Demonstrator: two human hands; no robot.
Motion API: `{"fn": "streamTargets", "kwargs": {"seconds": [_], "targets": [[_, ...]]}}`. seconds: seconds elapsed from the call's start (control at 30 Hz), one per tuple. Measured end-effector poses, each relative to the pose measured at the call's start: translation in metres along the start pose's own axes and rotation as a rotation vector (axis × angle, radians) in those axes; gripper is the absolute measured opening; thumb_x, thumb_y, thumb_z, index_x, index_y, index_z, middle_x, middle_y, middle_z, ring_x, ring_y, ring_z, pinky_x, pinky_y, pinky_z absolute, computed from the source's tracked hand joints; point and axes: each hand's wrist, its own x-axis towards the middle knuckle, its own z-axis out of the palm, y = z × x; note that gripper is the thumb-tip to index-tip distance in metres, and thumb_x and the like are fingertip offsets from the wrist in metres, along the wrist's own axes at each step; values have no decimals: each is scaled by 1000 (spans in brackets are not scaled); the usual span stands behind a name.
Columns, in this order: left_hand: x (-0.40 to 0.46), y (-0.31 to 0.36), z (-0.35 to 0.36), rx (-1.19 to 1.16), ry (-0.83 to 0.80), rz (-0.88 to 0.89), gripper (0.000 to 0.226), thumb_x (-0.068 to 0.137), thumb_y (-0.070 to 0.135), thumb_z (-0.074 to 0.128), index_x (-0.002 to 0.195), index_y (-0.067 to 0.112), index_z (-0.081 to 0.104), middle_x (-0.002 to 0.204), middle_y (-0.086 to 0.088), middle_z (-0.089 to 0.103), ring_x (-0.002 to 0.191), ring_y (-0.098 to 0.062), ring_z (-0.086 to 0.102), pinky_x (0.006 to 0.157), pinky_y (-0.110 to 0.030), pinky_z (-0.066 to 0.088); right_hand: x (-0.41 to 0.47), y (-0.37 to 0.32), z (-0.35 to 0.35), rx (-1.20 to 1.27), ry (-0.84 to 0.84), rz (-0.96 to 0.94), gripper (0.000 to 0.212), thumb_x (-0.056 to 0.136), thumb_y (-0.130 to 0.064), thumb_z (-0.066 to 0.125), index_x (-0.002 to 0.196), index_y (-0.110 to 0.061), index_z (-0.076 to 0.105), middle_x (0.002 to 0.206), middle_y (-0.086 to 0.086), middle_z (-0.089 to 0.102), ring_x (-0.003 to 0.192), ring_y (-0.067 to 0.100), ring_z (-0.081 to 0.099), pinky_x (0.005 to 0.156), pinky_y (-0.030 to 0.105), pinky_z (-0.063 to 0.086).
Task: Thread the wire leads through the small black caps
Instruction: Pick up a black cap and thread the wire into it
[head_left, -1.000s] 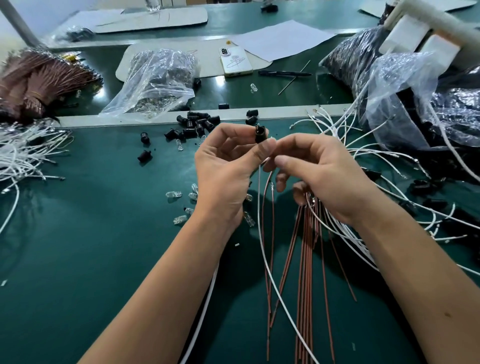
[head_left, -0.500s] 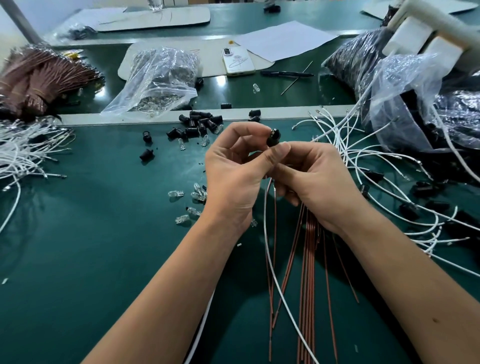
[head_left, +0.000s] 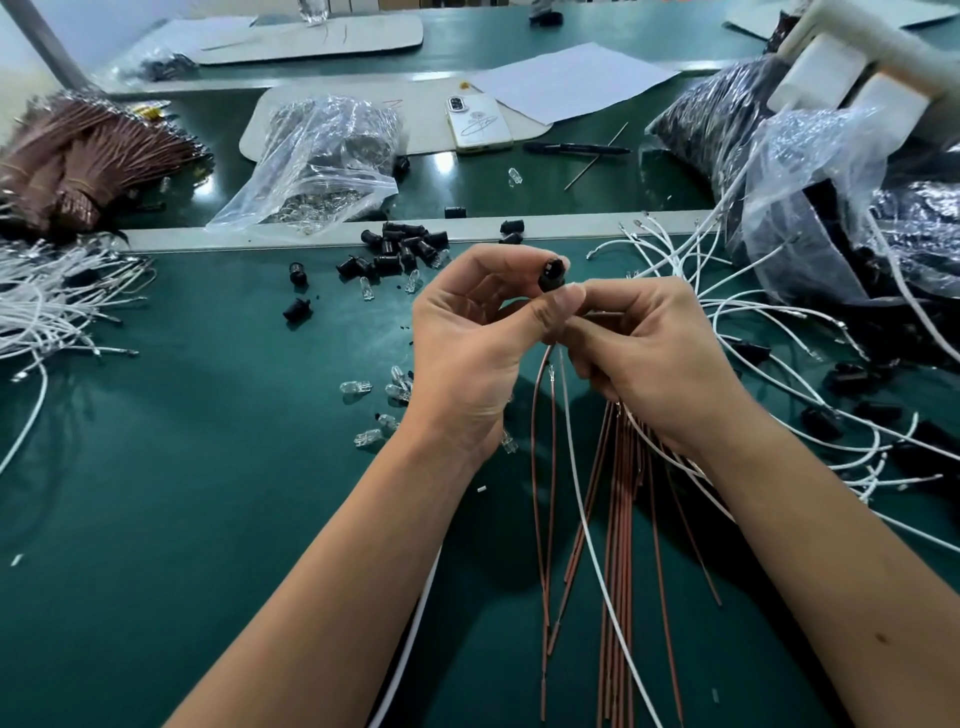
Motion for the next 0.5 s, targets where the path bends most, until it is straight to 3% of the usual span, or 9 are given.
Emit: {"fn": "streamTargets", "kwargs": {"seconds": [0.17, 0.37, 0.5], "targets": [[0, 1, 0, 15, -26, 23, 24, 65, -1, 79, 84, 6, 67, 88, -11, 71, 85, -24, 61, 84, -35, 55, 2, -5, -3, -92, -28, -97, 33, 96, -4, 70, 77, -30, 72, 56, -13, 54, 47, 1, 43, 47, 14, 34], [4, 0, -4, 84, 31, 28, 23, 75, -3, 79, 96, 0, 71, 91, -11, 77, 86, -21, 72, 83, -34, 57, 1, -2, -2, -53, 3, -63, 11, 95, -19, 72, 85, -20, 74, 59, -12, 59, 50, 4, 45, 48, 14, 35], [3, -1, -4, 54, 81, -81, 19, 76, 6, 80, 94, 5, 72, 92, -12, 77, 88, -24, 73, 87, -36, 58, 0, -3, 1, 1, 37, -87, 10, 96, -21, 73, 88, -14, 75, 65, -3, 63, 49, 1, 49, 48, 12, 37]]}}
